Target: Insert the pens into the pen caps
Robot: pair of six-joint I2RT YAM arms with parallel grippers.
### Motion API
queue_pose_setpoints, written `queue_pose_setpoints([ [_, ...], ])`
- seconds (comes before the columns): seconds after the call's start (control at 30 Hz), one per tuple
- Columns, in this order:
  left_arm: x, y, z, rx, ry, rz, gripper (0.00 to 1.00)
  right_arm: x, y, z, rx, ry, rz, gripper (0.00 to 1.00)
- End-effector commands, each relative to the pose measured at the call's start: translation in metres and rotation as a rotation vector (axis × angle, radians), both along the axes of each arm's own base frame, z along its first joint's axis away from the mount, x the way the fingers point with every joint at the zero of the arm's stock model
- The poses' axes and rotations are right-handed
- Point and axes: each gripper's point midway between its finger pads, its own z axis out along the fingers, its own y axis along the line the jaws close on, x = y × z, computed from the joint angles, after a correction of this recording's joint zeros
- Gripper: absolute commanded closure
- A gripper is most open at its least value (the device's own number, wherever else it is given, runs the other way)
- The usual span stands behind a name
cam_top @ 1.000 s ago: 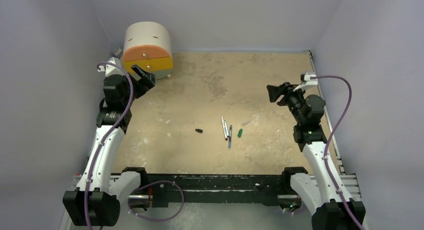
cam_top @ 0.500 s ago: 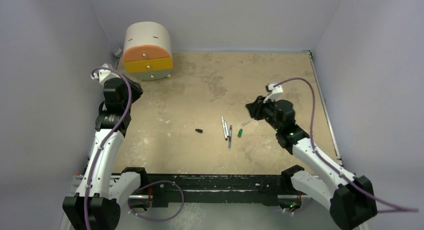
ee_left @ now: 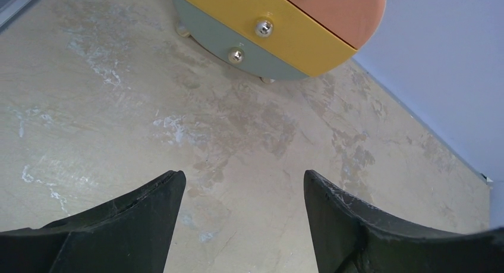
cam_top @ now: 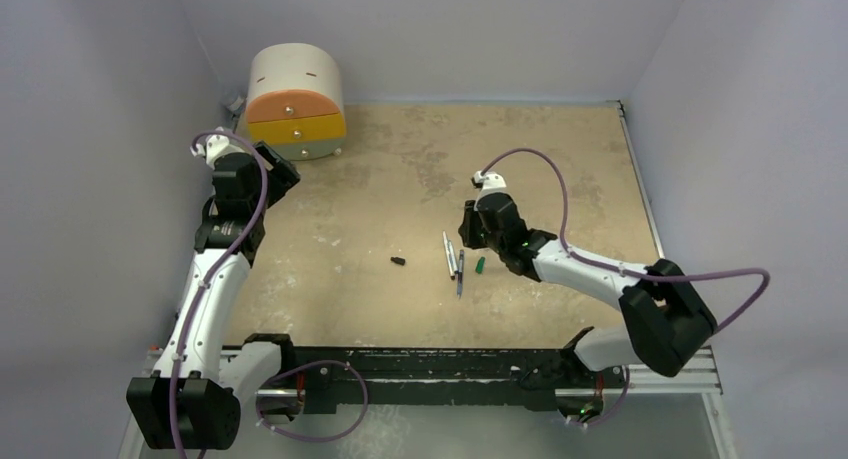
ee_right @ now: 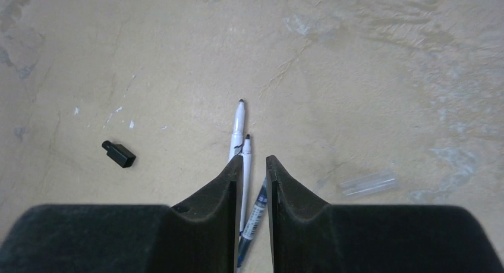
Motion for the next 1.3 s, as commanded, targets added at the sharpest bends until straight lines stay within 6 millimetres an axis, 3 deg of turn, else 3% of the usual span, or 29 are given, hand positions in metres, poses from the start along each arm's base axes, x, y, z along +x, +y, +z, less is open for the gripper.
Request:
queue_pose_setpoints([
  [0.0,-0.002,0.008,0.013,0.044,-0.035,0.017,0.27,0.003,0.015,-0.002,-0.032,0.015,-0.053,0.76],
  [0.1,-0.003,0.010,0.011,0.057,-0.023,0.017,0.28,-0.001,0.022,-0.012,-0.039,0.045,-0.052,0.65],
  [0.17,-0.003,0.010,0.011,0.058,-0.020,0.017,0.28,-0.004,0.023,-0.017,-0.049,0.056,-0.066,0.64],
  [0.33,-0.002,0.005,0.010,0.044,-0.019,-0.004,0.28,-0.009,0.017,-0.030,-0.099,0.086,-0.126,0.65],
  [0.5,-0.002,0.004,0.009,0.039,-0.014,-0.007,0.28,-0.017,0.012,-0.040,-0.101,0.121,-0.155,0.72],
  [1.27,-0.002,0.000,0.005,0.022,-0.008,-0.024,0.28,-0.034,0.002,-0.074,-0.150,0.205,-0.186,0.74],
])
